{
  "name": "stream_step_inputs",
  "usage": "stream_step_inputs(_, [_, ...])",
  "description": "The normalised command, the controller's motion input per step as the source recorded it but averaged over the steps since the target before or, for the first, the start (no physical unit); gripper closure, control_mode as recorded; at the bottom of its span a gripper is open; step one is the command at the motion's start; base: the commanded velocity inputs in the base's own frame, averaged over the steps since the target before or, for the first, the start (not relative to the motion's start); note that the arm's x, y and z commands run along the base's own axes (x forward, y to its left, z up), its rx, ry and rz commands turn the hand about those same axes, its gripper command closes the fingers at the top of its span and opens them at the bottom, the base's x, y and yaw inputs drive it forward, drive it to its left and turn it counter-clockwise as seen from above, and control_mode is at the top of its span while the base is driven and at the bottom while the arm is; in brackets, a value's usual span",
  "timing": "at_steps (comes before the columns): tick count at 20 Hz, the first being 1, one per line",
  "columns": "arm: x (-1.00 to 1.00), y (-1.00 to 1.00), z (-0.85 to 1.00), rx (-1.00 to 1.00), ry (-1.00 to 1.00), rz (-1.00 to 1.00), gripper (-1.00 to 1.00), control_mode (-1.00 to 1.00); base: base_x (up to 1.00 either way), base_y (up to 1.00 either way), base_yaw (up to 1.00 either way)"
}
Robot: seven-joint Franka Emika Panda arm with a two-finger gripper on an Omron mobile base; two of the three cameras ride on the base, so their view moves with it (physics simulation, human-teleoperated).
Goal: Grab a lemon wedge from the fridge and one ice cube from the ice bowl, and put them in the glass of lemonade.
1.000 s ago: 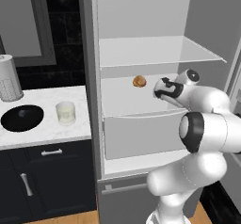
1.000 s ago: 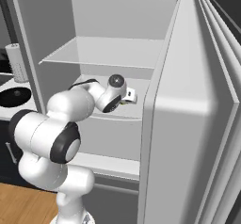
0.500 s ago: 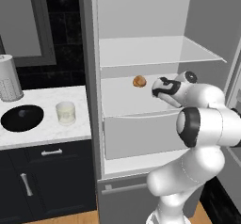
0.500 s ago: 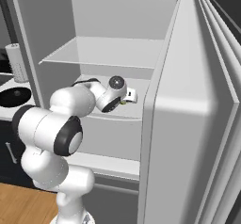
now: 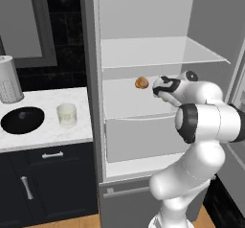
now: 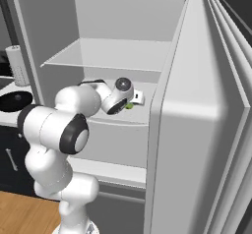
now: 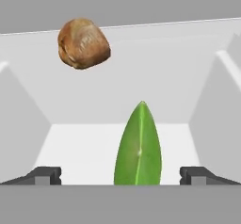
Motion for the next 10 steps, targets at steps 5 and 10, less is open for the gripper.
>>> stream_step_inputs(5, [0.26,-0.15,-0.04,0.0,0.0,0.0,-1.0,-1.0,0.0,0.0,0.0])
stream_step_inputs(10, [0.06,-0.06,-0.2,0.0,0.01,0.0,-1.0,-1.0,0.0,0.0,0.0])
